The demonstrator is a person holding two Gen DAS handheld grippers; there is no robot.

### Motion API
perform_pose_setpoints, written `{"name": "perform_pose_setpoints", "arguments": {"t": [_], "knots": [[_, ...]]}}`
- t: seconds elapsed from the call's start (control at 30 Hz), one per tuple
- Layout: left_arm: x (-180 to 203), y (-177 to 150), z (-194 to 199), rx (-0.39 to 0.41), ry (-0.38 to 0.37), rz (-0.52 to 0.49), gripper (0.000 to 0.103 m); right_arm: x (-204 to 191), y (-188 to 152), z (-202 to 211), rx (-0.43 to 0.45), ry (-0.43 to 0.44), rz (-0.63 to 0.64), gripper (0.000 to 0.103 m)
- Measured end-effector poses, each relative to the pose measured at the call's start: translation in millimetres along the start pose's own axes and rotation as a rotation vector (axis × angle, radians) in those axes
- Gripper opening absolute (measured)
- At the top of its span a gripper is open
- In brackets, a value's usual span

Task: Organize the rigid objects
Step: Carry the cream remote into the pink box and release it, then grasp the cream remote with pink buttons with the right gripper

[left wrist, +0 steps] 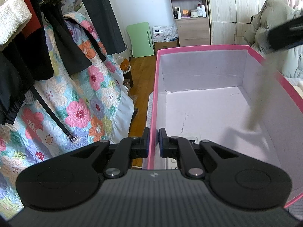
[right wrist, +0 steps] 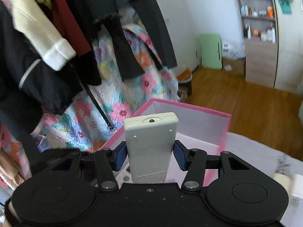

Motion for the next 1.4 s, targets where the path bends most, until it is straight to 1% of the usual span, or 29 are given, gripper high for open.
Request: {"name": "perform_pose_setpoints", "arguments": {"t": [0.1,0.17,0.27,0.3,0.33,0.4,0.43,0.47,0.5,0.53,0.6,0.67,0.7,0.77,0.83,0.97,1.03,1.1,1.13,1.17,1.23,1.3,1.4], "knots": [[0.4,0.0,0.4,0.0,0.0,-0.001,0.008,1.6,5.6,-40.8,-0.015,0.014,-0.046,0.058],[0.9,0.3,0.7,0.0,-0.001,-0.001,0.008,-2.0,10.5,-60.8,0.008,0.028,-0.073,0.058],[1.6,1.4,0.8,0.0,-0.005,0.005,0.008,-3.7,15.9,-76.8,0.05,0.049,-0.086,0.058],[1.8,1.7,0.9,-0.001,-0.007,0.007,0.008,-2.7,13.5,-81.1,0.037,0.045,-0.085,0.058],[2.0,2.0,0.8,-0.002,-0.008,0.008,0.008,-2.6,7.4,-86.4,0.005,0.035,-0.075,0.058],[1.9,1.4,1.1,-0.001,-0.001,0.0,0.008,-3.7,-8.3,-88.5,-0.073,0.023,-0.026,0.058],[2.0,1.7,1.2,0.001,-0.001,-0.002,0.008,-6.9,-12.3,-85.2,-0.085,0.02,0.003,0.058],[1.8,1.9,1.0,0.0,-0.006,0.002,0.008,-10.7,-20.6,-82.8,-0.136,0.018,0.034,0.056],[1.9,1.6,0.9,-0.001,-0.01,0.007,0.008,-13.4,-30.8,-80.4,-0.19,0.024,0.037,0.053],[2.4,2.3,0.6,0.0,-0.011,0.009,0.008,-15.1,-37.4,-77.3,-0.211,0.037,0.032,0.04],[1.1,2.4,0.2,0.001,-0.011,0.011,0.008,-19.1,-51.5,-70.2,-0.247,0.067,0.031,0.037],[1.0,2.2,0.3,0.002,-0.012,0.015,0.008,-22.2,-62.5,-63.8,-0.268,0.071,0.04,0.028],[0.5,2.3,0.4,0.001,-0.015,0.019,0.008,-24.2,-65.9,-61.8,-0.274,0.084,0.039,0.028],[0.8,2.9,1.2,0.001,-0.017,0.024,0.008,-24.5,-68.4,-60.5,-0.282,0.104,0.012,0.019],[1.1,3.2,1.6,0.001,-0.016,0.024,0.008,-20.8,-68.1,-64.4,-0.288,0.114,-0.025,0.017],[0.1,3.2,1.3,0.0,-0.018,0.026,0.008,-6.9,-69.3,-83.6,-0.308,0.097,-0.098,0.017],[-0.1,3.3,1.4,0.001,-0.023,0.029,0.008,-3.7,-70.6,-82.5,-0.302,0.096,-0.129,0.017],[-0.8,3.1,1.1,0.0,-0.021,0.028,0.008,-2.9,-68.1,-69.9,-0.268,0.104,-0.151,0.017],[-1.3,3.3,0.9,-0.001,-0.022,0.028,0.008,-2.4,-66.4,-58.7,-0.244,0.115,-0.163,0.02],[-1.2,3.4,0.9,0.0,-0.023,0.028,0.008,-1.3,-64.1,-44.4,-0.212,0.123,-0.175,0.021],[-1.8,3.7,0.6,-0.001,-0.02,0.021,0.009,4.4,-62.0,-15.1,-0.162,0.112,-0.187,0.021],[-1.9,2.3,-0.3,-0.001,-0.016,0.017,0.009,14.2,-63.3,18.7,-0.12,0.07,-0.189,0.021],[-2.1,1.9,-0.6,-0.002,-0.013,0.014,0.009,34.2,-69.7,59.5,-0.09,-0.023,-0.191,0.027]]}}
Point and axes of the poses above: each gripper's, at about its wrist camera, not at the fingertips, and z roughly against the way its jaws point, x to its right, y to its top, the point moved 10 cm from there along -z, roughly the way its jaws point, and after that the axes turned 5 degrees about y, right-handed, at the moved point
